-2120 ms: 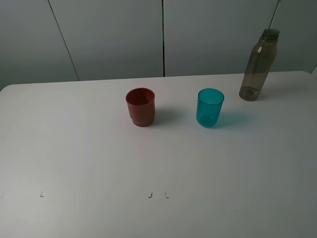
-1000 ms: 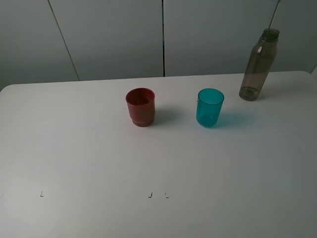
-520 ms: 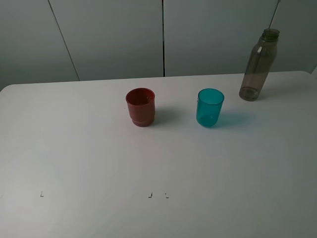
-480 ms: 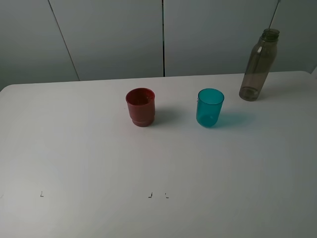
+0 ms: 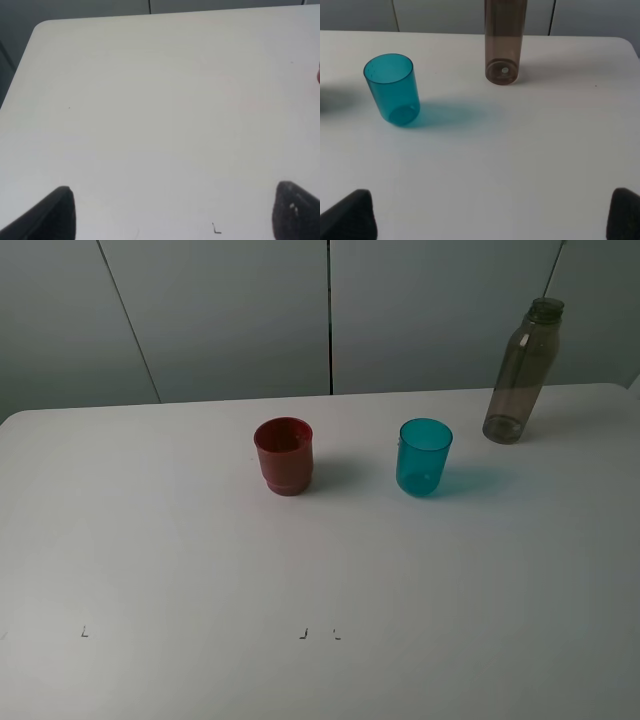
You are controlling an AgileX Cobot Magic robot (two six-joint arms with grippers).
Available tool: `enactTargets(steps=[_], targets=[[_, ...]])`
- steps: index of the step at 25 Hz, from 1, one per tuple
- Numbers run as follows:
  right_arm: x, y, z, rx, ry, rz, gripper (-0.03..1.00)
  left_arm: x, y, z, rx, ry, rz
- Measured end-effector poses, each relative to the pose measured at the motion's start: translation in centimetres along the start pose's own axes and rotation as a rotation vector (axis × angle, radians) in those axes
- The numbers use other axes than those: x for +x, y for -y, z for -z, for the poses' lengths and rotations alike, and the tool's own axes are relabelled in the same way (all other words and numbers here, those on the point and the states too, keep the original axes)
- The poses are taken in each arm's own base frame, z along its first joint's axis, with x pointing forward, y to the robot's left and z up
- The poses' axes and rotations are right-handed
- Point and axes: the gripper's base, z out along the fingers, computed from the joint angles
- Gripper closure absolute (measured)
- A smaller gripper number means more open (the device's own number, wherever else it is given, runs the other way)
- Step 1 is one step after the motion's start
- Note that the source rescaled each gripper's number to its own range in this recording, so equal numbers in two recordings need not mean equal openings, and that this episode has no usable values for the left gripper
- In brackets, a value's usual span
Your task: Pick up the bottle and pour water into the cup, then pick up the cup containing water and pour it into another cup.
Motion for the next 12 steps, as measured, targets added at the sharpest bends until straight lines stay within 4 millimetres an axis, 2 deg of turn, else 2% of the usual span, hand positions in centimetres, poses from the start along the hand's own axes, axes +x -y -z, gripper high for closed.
enactTargets(steps=[12], targets=[[0.00,0.00,0.00,0.000,0.000,-0.002,-0.03,0.00,0.00,0.00,0.000,0.000,0.000]])
